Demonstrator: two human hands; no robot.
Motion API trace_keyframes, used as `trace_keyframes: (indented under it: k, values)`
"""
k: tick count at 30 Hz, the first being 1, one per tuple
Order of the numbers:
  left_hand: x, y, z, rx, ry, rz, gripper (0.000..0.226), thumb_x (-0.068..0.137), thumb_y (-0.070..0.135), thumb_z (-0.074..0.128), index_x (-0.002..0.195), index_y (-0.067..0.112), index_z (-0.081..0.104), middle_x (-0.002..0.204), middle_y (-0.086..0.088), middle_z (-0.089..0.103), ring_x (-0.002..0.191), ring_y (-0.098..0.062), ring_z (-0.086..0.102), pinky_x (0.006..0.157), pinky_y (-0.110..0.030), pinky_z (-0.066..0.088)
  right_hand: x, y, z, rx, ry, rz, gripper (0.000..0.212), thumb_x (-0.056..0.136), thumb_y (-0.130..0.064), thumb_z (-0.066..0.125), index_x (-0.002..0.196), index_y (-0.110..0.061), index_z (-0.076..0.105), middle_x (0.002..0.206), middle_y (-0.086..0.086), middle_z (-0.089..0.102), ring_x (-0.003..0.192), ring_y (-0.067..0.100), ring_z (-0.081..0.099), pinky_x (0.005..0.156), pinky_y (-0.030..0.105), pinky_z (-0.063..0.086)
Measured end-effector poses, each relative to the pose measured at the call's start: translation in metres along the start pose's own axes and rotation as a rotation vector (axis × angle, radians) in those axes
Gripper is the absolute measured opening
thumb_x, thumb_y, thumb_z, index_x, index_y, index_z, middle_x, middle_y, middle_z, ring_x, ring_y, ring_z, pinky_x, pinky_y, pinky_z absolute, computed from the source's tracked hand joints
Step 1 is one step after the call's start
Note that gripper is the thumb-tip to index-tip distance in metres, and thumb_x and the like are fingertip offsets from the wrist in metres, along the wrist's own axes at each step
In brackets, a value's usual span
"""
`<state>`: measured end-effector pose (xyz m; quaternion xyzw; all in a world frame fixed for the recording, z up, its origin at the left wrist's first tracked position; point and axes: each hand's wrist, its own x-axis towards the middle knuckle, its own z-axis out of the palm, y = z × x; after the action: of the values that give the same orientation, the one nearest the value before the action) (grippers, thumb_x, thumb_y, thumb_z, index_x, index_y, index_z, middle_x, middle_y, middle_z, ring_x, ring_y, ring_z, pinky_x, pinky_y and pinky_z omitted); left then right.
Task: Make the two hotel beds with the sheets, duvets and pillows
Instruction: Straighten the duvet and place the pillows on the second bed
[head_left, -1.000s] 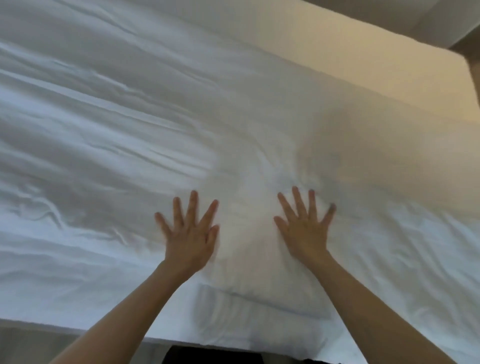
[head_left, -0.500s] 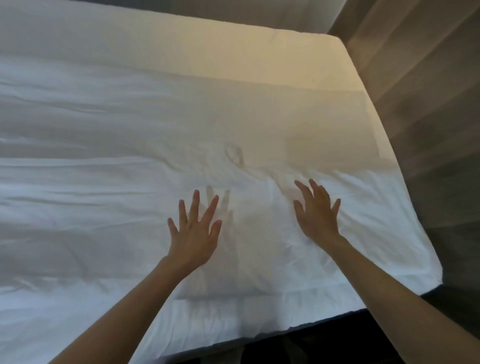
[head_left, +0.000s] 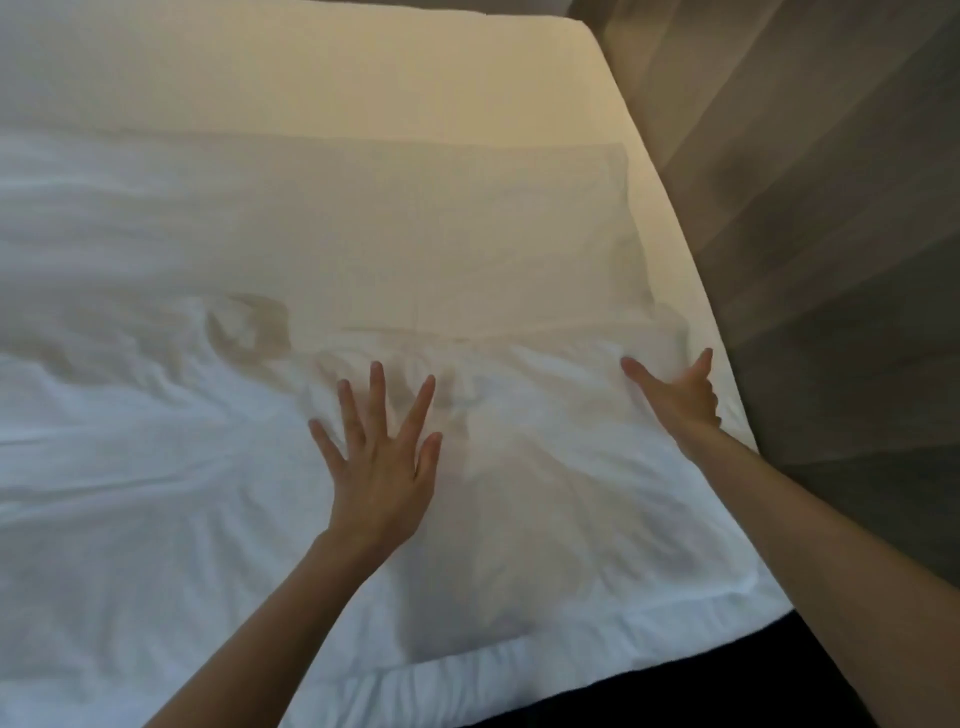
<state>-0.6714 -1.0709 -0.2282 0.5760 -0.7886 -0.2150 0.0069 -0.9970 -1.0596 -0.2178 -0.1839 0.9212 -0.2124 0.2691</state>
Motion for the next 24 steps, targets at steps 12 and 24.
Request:
trace_keyframes:
  k: [12, 24]
  values:
    - [0.038, 0.074, 0.011, -0.038, -0.039, -0.065, 0.052, 0.099, 0.058, 0.011, 0.143, 0.055, -0.018, 0.151, 0.011, -0.039, 0.141, -0.029, -0.032, 0.106, -0.067, -0.015, 0.020, 0.008, -0.068, 0.172, 0.291, -0.354, 0.051, 0.089, -0.049, 0.062, 0.123, -0.011, 0.061, 0.119, 0.007, 0.066, 0.108, 0.026, 0.061, 0.093, 0.039, 0.050]
    - [0.083, 0.067, 0.047, 0.063, -0.241, -0.237, 0.066, 0.093, 0.066, 0.027, 0.145, 0.055, -0.012, 0.155, 0.008, -0.033, 0.142, -0.039, -0.026, 0.103, -0.076, 0.005, 0.087, 0.039, 0.002, 0.303, -0.334, -0.003, 0.149, 0.026, -0.092, 0.068, 0.152, -0.023, 0.025, 0.148, 0.002, 0.043, 0.134, 0.025, 0.043, 0.111, 0.045, 0.038]
